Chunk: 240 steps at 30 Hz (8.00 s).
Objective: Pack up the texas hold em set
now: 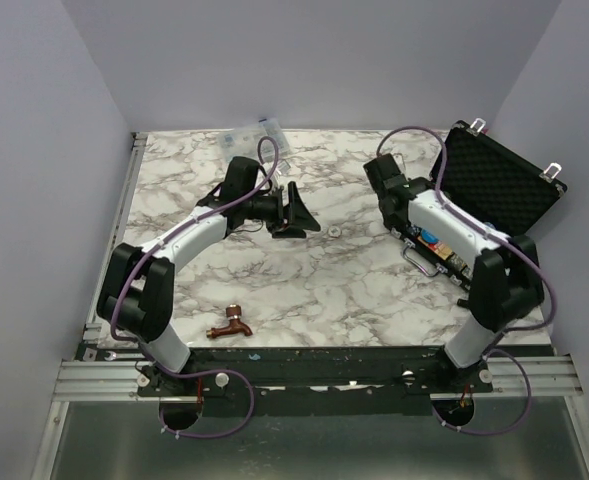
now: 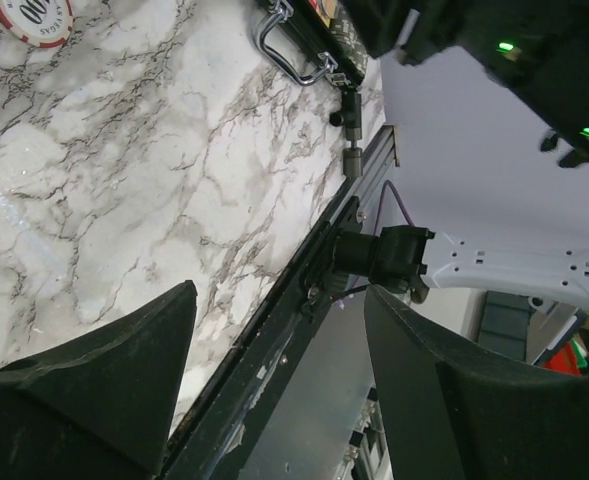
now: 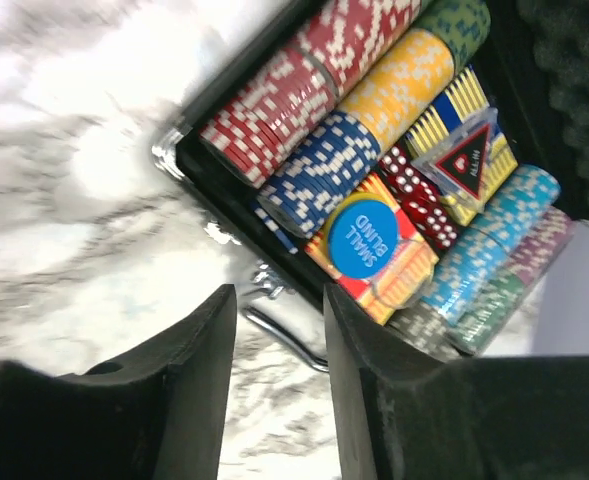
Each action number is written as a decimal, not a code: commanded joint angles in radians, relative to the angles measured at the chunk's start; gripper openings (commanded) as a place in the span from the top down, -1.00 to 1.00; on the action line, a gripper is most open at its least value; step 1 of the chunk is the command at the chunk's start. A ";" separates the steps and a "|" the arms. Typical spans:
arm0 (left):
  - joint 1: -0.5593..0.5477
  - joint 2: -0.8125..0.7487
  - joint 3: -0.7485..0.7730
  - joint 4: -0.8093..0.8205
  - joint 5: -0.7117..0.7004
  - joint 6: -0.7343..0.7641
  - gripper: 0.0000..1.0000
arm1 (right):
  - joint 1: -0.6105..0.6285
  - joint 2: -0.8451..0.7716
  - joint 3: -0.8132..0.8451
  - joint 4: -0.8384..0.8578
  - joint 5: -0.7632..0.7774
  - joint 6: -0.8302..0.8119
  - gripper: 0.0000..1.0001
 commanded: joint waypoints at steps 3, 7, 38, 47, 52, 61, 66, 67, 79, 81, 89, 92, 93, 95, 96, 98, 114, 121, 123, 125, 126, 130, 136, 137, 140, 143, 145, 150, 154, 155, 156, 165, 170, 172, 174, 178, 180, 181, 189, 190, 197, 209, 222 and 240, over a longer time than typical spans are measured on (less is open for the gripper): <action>-0.007 -0.083 0.041 -0.144 -0.154 0.126 -0.39 | 0.006 -0.219 -0.167 0.310 -0.254 0.286 0.00; -0.007 -0.117 0.058 -0.220 -0.294 0.195 -0.42 | 0.005 -0.173 -0.208 0.392 -0.457 0.415 -0.09; -0.001 -0.506 0.082 -0.087 -0.866 0.398 -0.65 | 0.233 0.506 0.342 0.523 -0.340 0.225 -0.41; -0.002 -0.548 0.050 -0.094 -0.834 0.403 -0.68 | 0.291 0.559 0.310 0.407 -0.258 0.209 -0.13; 0.000 -0.535 0.057 -0.102 -0.816 0.390 -0.68 | 0.291 0.572 0.264 0.413 -0.257 0.232 0.08; 0.001 -0.523 0.051 -0.097 -0.792 0.379 -0.68 | 0.291 0.483 0.145 0.417 -0.337 0.253 0.33; 0.001 -0.508 0.053 -0.100 -0.772 0.371 -0.68 | 0.291 0.401 0.090 0.340 -0.367 0.224 0.31; 0.001 -0.505 0.051 -0.098 -0.771 0.371 -0.68 | 0.291 0.391 0.082 0.310 -0.385 0.212 0.30; 0.002 -0.469 0.063 -0.105 -0.728 0.346 -0.68 | 0.291 0.254 -0.010 -0.007 -0.597 0.144 0.10; 0.001 -0.464 0.069 -0.116 -0.734 0.347 -0.68 | 0.291 0.234 0.007 -0.019 -0.621 0.140 0.01; 0.006 -0.465 0.079 -0.127 -0.749 0.362 -0.68 | 0.278 0.227 0.180 0.021 -0.390 0.242 -0.62; 0.007 -0.470 0.071 -0.121 -0.767 0.371 -0.68 | 0.234 0.336 0.342 -0.089 -0.368 0.305 -0.62; 0.008 -0.467 0.075 -0.128 -0.771 0.372 -0.68 | 0.217 0.368 0.377 -0.114 -0.382 0.311 -0.63; 0.017 -0.470 0.080 -0.130 -0.761 0.369 -0.68 | 0.190 0.422 0.432 -0.135 -0.410 0.310 -0.62; 0.021 -0.474 0.078 -0.125 -0.757 0.369 -0.68 | 0.178 0.447 0.462 -0.148 -0.415 0.310 -0.60; 0.023 -0.483 0.071 -0.120 -0.766 0.375 -0.68 | 0.165 0.483 0.512 -0.168 -0.408 0.311 -0.59; 0.044 -0.477 0.074 -0.117 -0.727 0.353 -0.68 | 0.133 0.557 0.522 -0.205 -0.494 0.300 -0.40; 0.046 -0.469 0.075 -0.114 -0.711 0.343 -0.68 | 0.104 0.526 0.421 -0.141 -0.580 0.287 -0.34; 0.046 -0.469 0.075 -0.114 -0.711 0.343 -0.68 | 0.095 0.527 0.416 -0.133 -0.585 0.285 -0.32; 0.046 -0.467 0.074 -0.114 -0.711 0.344 -0.68 | 0.094 0.531 0.418 -0.127 -0.568 0.284 -0.32; 0.046 -0.466 0.074 -0.115 -0.711 0.344 -0.68 | 0.092 0.535 0.422 -0.122 -0.563 0.283 -0.32; 0.048 -0.464 0.074 -0.114 -0.708 0.343 -0.68 | 0.090 0.564 0.465 -0.127 -0.559 0.279 -0.28; 0.047 -0.455 0.076 -0.115 -0.705 0.341 -0.68 | 0.090 0.605 0.511 -0.145 -0.516 0.279 -0.20; 0.047 -0.453 0.076 -0.116 -0.702 0.340 -0.68 | 0.090 0.607 0.512 -0.143 -0.513 0.281 -0.20; 0.049 -0.450 0.076 -0.113 -0.692 0.334 -0.68 | 0.090 0.616 0.522 -0.142 -0.491 0.278 -0.20; 0.054 -0.445 0.075 -0.111 -0.677 0.325 -0.68 | 0.090 0.630 0.545 -0.146 -0.479 0.272 -0.20; 0.055 -0.443 0.076 -0.109 -0.673 0.322 -0.68 | 0.090 0.638 0.557 -0.140 -0.481 0.268 -0.19; 0.058 -0.438 0.076 -0.110 -0.671 0.320 -0.68 | 0.090 0.660 0.591 -0.145 -0.478 0.259 -0.14; 0.059 -0.435 0.076 -0.111 -0.669 0.320 -0.68 | 0.090 0.660 0.575 -0.156 -0.497 0.256 -0.06; 0.059 -0.435 0.076 -0.109 -0.670 0.320 -0.68 | 0.090 0.655 0.561 -0.157 -0.506 0.256 -0.05; 0.060 -0.434 0.076 -0.109 -0.669 0.320 -0.68 | 0.090 0.650 0.547 -0.158 -0.511 0.257 -0.04; 0.067 -0.429 0.076 -0.105 -0.646 0.305 -0.68 | 0.090 0.580 0.411 -0.129 -0.556 0.244 -0.07; 0.067 -0.431 0.074 -0.104 -0.647 0.305 -0.68 | 0.090 0.597 0.433 -0.144 -0.558 0.238 -0.06; 0.067 -0.433 0.074 -0.105 -0.648 0.306 -0.68 | 0.090 0.604 0.446 -0.157 -0.560 0.235 -0.04; 0.067 -0.433 0.074 -0.105 -0.648 0.307 -0.68 | 0.090 0.601 0.449 -0.165 -0.573 0.228 -0.05; 0.069 -0.434 0.075 -0.105 -0.645 0.306 -0.68 | 0.090 0.598 0.441 -0.181 -0.596 0.205 -0.05; 0.069 -0.434 0.076 -0.105 -0.642 0.306 -0.68 | 0.090 0.600 0.432 -0.178 -0.602 0.197 -0.02; 0.069 -0.435 0.076 -0.105 -0.642 0.305 -0.68 | 0.090 0.603 0.433 -0.176 -0.608 0.195 0.01; 0.069 -0.433 0.077 -0.107 -0.640 0.306 -0.68 | 0.090 0.638 0.474 -0.155 -0.620 0.198 0.33; 0.069 -0.433 0.077 -0.106 -0.640 0.306 -0.68 | 0.089 0.639 0.482 -0.154 -0.650 0.198 0.37; 0.069 -0.431 0.078 -0.108 -0.638 0.308 -0.68 | 0.089 0.557 0.474 -0.144 -0.685 0.216 0.46; 0.070 -0.429 0.078 -0.106 -0.627 0.300 -0.68 | 0.090 0.465 0.420 -0.165 -0.698 0.199 0.42; 0.070 -0.430 0.077 -0.106 -0.625 0.300 -0.68 | 0.092 0.607 0.676 -0.325 -0.691 0.033 -0.23; 0.070 -0.420 0.082 -0.107 -0.610 0.297 -0.68 | 0.121 0.683 0.739 -0.373 -0.638 0.031 -0.16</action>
